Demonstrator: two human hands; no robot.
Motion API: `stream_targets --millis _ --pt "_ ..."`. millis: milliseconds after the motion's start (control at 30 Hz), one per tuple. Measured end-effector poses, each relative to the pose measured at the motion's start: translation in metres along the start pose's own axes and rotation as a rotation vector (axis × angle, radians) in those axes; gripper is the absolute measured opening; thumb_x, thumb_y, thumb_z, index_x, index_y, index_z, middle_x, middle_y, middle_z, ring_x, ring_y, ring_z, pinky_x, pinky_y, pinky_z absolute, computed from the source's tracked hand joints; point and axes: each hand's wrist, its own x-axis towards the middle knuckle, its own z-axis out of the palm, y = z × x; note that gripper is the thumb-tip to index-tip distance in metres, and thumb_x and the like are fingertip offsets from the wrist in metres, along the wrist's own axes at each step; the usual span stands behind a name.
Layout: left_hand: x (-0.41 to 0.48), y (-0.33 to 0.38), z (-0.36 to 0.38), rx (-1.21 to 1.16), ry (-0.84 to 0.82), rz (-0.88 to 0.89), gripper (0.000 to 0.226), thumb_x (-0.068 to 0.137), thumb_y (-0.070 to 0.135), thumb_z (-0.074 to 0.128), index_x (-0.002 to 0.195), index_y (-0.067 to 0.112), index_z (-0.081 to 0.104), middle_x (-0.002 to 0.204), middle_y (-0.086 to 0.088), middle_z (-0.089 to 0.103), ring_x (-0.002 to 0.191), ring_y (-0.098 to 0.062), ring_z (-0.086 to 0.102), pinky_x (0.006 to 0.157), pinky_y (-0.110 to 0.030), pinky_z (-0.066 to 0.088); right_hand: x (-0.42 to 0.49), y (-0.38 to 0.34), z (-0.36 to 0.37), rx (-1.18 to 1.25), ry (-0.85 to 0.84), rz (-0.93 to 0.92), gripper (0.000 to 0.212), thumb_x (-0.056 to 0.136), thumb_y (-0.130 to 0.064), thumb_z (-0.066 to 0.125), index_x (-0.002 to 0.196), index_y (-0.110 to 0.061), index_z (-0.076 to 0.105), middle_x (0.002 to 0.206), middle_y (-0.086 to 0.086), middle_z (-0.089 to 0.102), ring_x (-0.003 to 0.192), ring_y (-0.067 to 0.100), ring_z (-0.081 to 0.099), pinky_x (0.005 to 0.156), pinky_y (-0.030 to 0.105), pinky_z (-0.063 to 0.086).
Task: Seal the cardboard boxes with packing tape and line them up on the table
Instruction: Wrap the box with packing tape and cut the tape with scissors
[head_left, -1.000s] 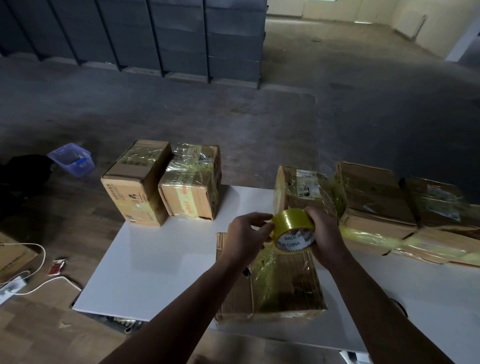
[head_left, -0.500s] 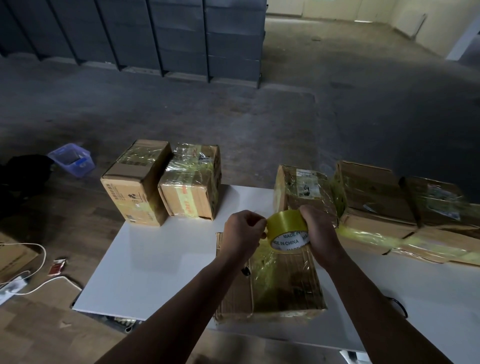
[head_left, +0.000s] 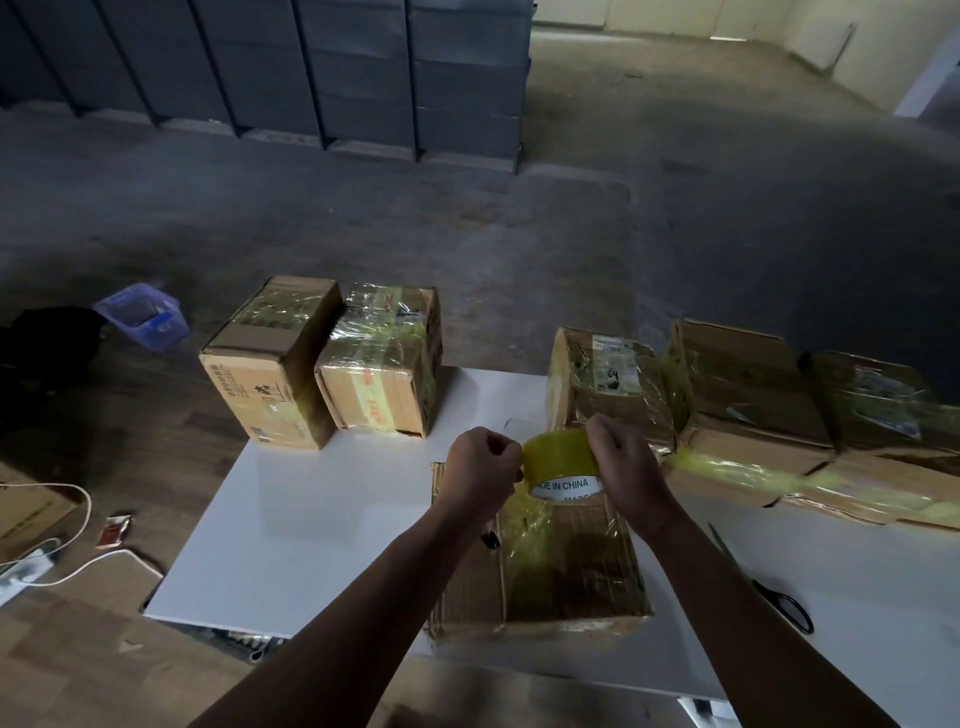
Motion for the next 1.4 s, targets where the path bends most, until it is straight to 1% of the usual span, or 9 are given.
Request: stream_targets --millis 233,400,567,700,800,933,1033,1133,1400 --pt "0.000 0.000 -0.008 -0.119 -0.075 -0.012 0.005 0.088 0.006 0.063 0.091 0.003 0.066 0.081 -0.005 0.067 0.067 -0.013 0.062 0.055 -0.020 0.050 0.001 -0.001 -0.001 -0.025 0.005 0.017 0.039 0.103 -0.019 0.038 0.064 -0.018 0.044 0.055 -0.005 0.041 0.051 0.014 0.044 0.050 0.026 0.033" --pt "0.000 0.000 -0.012 -0.203 -0.089 -0.067 0.020 0.084 0.004 0.068 0.101 0.010 0.058 0.094 -0.010 0.069 0.083 -0.023 0.069 0.066 -0.028 0.058 -0.001 0.000 0.001 0.024 0.009 0.038 0.040 0.103 -0.018 0.037 0.064 -0.019 0.046 0.051 -0.008 0.047 0.051 0.012 0.047 0.051 0.027 0.035" --pt "0.001 -0.001 -0.011 -0.204 -0.073 -0.077 0.023 0.084 0.006 0.069 0.103 0.011 0.058 0.094 -0.011 0.070 0.082 -0.026 0.070 0.073 -0.036 0.058 -0.004 -0.005 0.000 0.086 0.015 0.062 0.042 0.103 -0.014 0.036 0.064 -0.019 0.048 0.048 -0.011 0.051 0.046 0.003 0.047 0.047 0.021 0.036" --pt "0.000 -0.001 -0.007 -0.099 -0.058 -0.056 0.019 0.086 0.005 0.063 0.102 0.010 0.054 0.087 -0.008 0.065 0.069 -0.018 0.063 0.062 -0.030 0.053 -0.004 -0.003 0.003 0.054 0.000 0.024 0.039 0.102 -0.021 0.039 0.065 -0.015 0.047 0.052 -0.007 0.048 0.050 0.009 0.046 0.050 0.024 0.035" --pt "-0.003 -0.002 -0.003 0.082 -0.049 0.020 0.014 0.088 0.007 0.057 0.097 0.013 0.049 0.088 -0.007 0.061 0.071 -0.017 0.057 0.054 -0.024 0.044 -0.006 0.000 0.006 -0.024 -0.015 0.002 0.037 0.101 -0.024 0.041 0.068 -0.011 0.046 0.058 -0.001 0.041 0.053 0.013 0.043 0.051 0.026 0.033" --pt "-0.005 -0.002 0.000 0.226 -0.017 0.110 0.016 0.090 0.008 0.054 0.106 0.008 0.051 0.095 -0.005 0.057 0.079 -0.015 0.055 0.057 -0.021 0.043 -0.010 -0.003 0.007 -0.053 -0.013 -0.024 0.036 0.102 -0.016 0.039 0.067 -0.014 0.045 0.057 -0.004 0.039 0.049 0.005 0.039 0.047 0.020 0.032" --pt "-0.005 -0.001 0.001 0.143 -0.023 0.042 0.030 0.092 0.011 0.057 0.121 0.003 0.052 0.106 -0.010 0.062 0.085 -0.021 0.064 0.067 -0.029 0.055 -0.009 -0.002 0.006 -0.063 -0.002 -0.035 0.036 0.102 -0.015 0.040 0.066 -0.015 0.045 0.057 -0.003 0.039 0.050 0.006 0.038 0.048 0.021 0.031" --pt "-0.004 -0.003 -0.001 -0.010 -0.109 -0.051 0.026 0.093 0.013 0.059 0.112 -0.006 0.062 0.100 -0.019 0.069 0.074 -0.023 0.070 0.073 -0.043 0.060 -0.008 -0.001 0.003 -0.075 0.025 -0.049 0.036 0.102 -0.015 0.040 0.066 -0.016 0.045 0.058 -0.002 0.039 0.051 0.007 0.039 0.048 0.022 0.031" --pt "-0.009 -0.004 -0.005 -0.048 -0.067 -0.017 0.015 0.091 0.011 0.062 0.097 -0.002 0.069 0.084 -0.013 0.072 0.072 -0.021 0.072 0.067 -0.039 0.061 -0.010 0.003 0.004 -0.095 0.049 -0.078 0.037 0.102 -0.013 0.042 0.065 -0.020 0.043 0.057 -0.004 0.038 0.050 0.004 0.035 0.047 0.017 0.029"
